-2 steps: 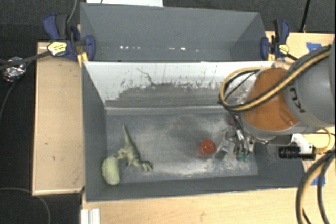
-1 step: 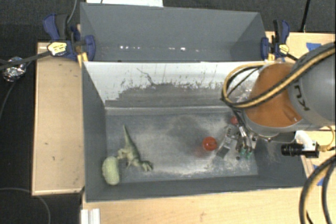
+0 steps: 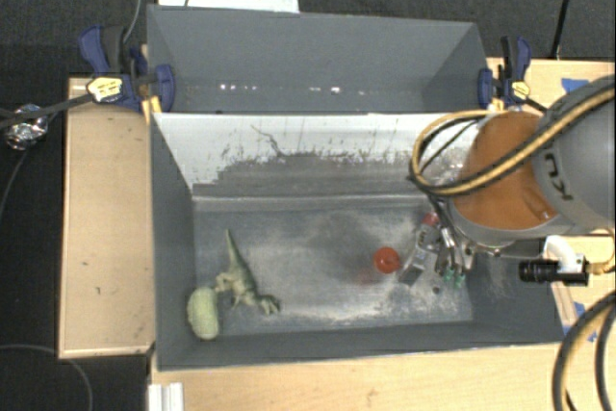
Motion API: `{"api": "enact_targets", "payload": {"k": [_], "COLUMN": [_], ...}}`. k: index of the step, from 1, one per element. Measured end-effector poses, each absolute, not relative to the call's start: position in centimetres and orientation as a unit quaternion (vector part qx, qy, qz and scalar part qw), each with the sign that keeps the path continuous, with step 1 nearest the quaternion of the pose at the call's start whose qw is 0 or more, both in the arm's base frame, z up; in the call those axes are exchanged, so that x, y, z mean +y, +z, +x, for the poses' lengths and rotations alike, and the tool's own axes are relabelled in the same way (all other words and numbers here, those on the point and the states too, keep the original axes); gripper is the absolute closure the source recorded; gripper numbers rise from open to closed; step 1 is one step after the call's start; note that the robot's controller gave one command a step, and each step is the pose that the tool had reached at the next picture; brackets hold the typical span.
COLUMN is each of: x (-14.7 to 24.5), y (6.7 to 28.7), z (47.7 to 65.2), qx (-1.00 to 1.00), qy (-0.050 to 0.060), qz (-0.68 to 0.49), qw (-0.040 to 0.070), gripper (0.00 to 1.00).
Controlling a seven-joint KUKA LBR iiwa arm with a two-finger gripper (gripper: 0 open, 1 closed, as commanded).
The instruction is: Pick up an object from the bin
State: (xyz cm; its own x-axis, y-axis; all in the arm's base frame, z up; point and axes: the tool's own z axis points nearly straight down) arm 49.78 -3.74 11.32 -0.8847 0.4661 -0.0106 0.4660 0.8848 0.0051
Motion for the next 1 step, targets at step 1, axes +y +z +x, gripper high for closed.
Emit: {"api": "enact_targets", "payload": {"k": [1], "x": [-3.75], "y": [12.26], "z": [49.61], "qx": [0.971], "qy": [0.0], "qz": [0.24], "qw": [0.002], "gripper": [1.0]}}
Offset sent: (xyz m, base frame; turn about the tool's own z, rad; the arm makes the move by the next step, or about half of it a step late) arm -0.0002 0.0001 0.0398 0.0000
